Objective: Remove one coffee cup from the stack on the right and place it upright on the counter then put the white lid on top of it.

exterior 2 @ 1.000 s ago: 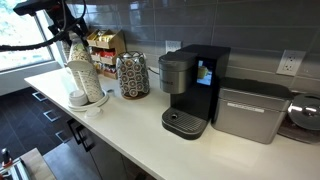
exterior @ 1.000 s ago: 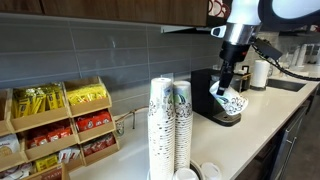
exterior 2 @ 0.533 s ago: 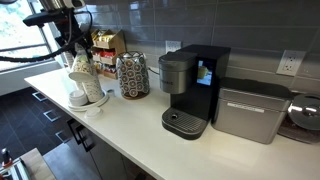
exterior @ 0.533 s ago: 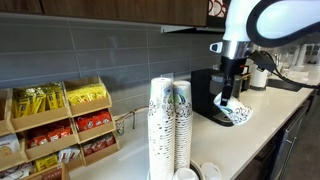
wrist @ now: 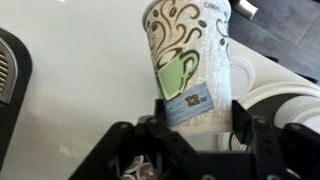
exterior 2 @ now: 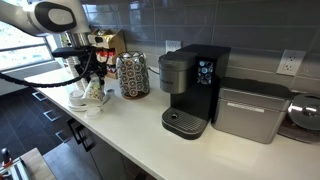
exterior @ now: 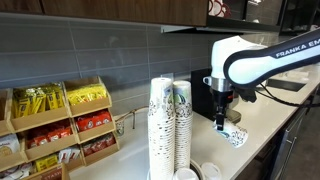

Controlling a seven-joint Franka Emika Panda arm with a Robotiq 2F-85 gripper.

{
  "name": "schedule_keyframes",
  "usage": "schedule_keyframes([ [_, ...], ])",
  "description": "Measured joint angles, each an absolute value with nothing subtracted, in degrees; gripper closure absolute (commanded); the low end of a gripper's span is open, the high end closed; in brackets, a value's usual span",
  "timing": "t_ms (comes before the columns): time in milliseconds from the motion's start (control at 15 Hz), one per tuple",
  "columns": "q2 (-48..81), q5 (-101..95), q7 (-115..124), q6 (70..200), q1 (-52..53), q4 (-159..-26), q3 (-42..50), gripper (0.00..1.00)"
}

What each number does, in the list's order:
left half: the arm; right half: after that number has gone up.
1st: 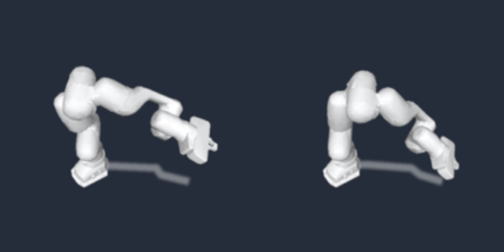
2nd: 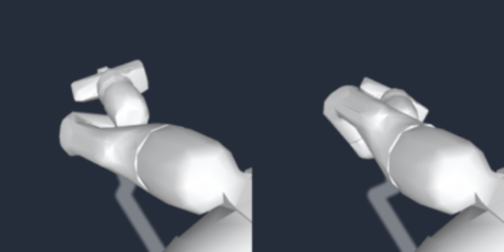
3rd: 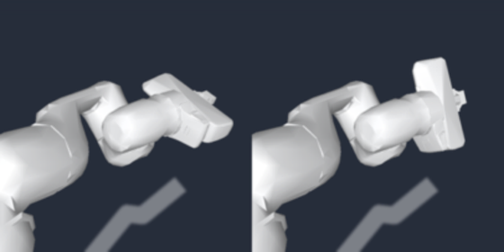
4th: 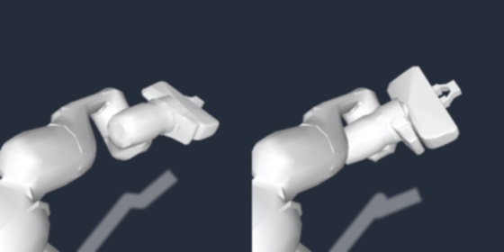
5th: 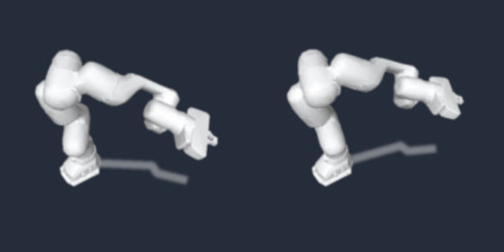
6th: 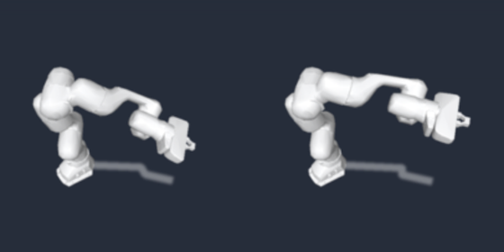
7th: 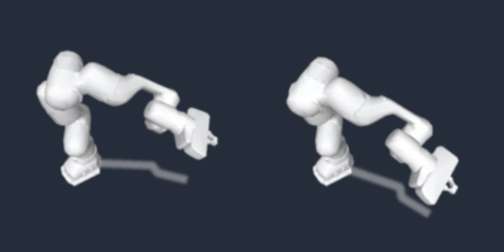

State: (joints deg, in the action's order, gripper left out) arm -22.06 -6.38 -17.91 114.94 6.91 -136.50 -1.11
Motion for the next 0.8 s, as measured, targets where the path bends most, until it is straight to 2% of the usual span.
schedule_keyframes([
  [800,-12.7,-7.9,-7.2,133.1,2.5,-141.4,-1.0,0.61],
])
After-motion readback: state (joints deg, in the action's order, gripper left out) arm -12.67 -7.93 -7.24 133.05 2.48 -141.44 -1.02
